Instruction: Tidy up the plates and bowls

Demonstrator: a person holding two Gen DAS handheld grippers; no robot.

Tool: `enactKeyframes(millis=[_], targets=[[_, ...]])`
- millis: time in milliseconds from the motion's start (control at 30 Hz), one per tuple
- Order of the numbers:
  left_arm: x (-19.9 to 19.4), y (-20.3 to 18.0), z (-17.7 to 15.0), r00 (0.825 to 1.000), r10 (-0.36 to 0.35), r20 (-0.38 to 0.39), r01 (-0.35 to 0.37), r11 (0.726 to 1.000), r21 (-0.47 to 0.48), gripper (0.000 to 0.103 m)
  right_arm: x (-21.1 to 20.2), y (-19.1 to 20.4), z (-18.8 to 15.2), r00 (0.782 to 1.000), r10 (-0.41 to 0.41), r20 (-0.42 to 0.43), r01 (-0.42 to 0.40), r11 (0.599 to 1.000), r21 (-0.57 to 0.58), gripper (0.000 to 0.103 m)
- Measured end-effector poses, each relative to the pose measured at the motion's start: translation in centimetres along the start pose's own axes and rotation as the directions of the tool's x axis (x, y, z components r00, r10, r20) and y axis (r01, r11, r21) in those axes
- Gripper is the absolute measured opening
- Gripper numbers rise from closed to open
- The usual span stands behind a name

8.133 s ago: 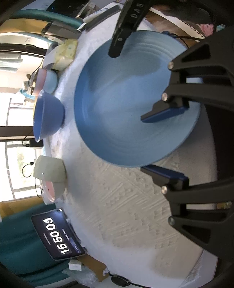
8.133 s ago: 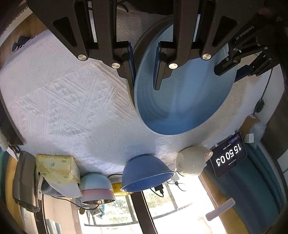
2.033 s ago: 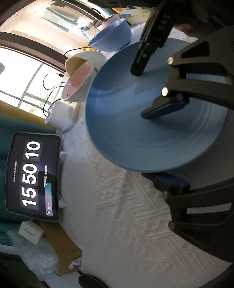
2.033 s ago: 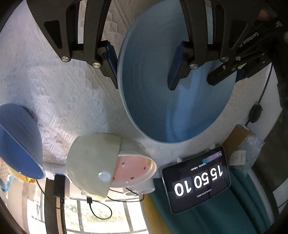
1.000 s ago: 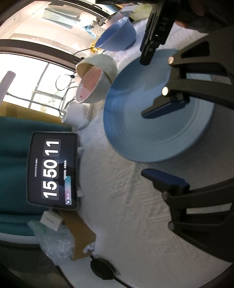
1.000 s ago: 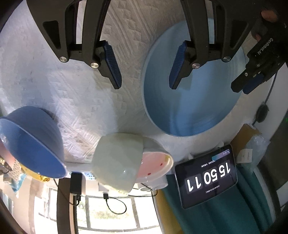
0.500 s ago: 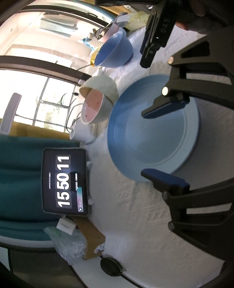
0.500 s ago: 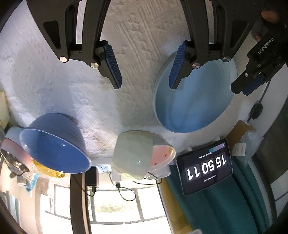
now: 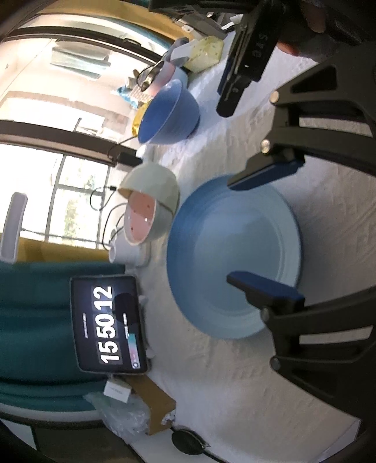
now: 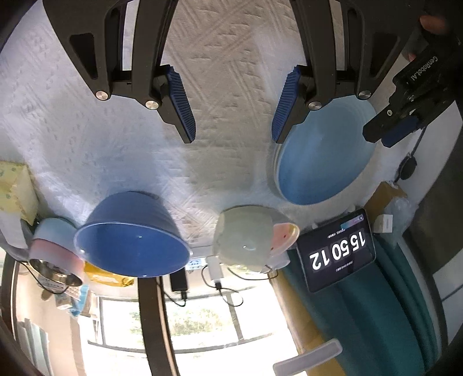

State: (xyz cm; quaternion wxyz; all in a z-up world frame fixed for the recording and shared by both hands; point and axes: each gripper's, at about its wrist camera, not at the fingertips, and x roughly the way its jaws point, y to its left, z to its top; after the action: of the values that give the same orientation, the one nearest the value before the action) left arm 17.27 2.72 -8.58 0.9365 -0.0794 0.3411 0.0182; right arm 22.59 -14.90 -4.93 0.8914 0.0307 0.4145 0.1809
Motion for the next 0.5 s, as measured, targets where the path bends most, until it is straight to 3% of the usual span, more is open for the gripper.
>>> enactKeyframes(millis=[500], targets=[[1.0,-7.2,1.1,0.996,-0.083,-0.043,0.086,0.992,0.088,0.06,-3.0,-6.8,-0.2,0.998,-0.023,0.064,0.018,0.996,0.088,0.058]])
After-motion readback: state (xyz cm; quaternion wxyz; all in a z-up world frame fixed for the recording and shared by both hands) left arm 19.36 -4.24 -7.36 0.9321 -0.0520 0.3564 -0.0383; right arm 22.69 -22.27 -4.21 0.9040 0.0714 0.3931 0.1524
